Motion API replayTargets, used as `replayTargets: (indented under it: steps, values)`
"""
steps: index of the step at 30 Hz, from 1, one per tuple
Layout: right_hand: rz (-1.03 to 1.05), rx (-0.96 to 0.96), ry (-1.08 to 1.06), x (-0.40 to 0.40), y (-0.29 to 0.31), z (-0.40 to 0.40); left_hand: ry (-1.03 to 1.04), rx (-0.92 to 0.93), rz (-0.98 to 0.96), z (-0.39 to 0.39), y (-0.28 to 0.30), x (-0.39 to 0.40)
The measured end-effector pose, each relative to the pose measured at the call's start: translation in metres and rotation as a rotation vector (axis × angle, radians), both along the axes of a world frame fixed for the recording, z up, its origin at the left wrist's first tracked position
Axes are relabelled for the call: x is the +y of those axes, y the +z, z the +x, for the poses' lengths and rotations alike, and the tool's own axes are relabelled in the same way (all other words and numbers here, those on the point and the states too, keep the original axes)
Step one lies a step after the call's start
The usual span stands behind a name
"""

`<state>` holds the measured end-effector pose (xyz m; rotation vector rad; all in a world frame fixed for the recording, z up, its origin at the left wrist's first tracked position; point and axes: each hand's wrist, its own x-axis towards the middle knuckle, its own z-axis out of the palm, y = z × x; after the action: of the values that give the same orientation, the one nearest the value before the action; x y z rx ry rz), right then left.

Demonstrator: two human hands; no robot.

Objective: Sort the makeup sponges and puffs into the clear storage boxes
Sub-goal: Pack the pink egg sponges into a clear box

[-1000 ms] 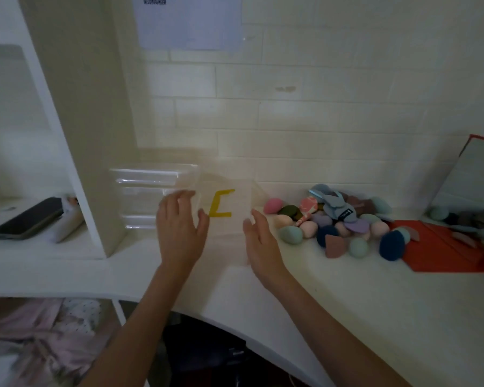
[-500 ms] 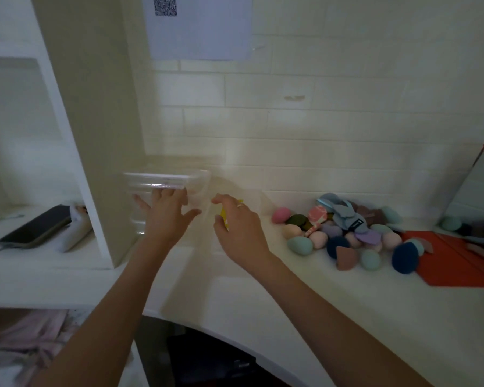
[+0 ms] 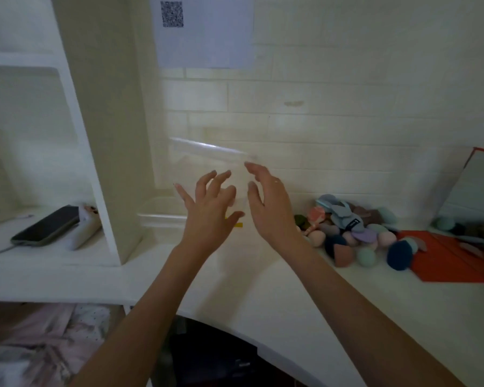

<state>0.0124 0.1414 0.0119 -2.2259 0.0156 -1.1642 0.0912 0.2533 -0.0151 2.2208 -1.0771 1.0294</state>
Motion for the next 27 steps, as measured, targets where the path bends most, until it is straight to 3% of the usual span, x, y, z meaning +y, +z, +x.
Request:
replayTargets:
  steps: [6, 11, 19, 27]
  values:
    - [0.182, 0.038, -0.022, -0.038, 0.039, -0.033, -0.166, -0.099, -0.002, -0.043, -0.006, -0.030]
    - [0.002, 0.273, -0.083, -0.095, 0.051, -0.080, -0.271, -0.178, -0.061, -0.094, -0.004, -0.060]
    - [-0.154, 0.521, -0.287, -0.147, 0.021, -0.151, -0.367, -0.108, -0.014, -0.154, -0.033, -0.121]
    - [-0.203, 0.422, -0.244, -0.154, -0.003, -0.182, -0.318, -0.110, -0.047, -0.211, -0.063, -0.128]
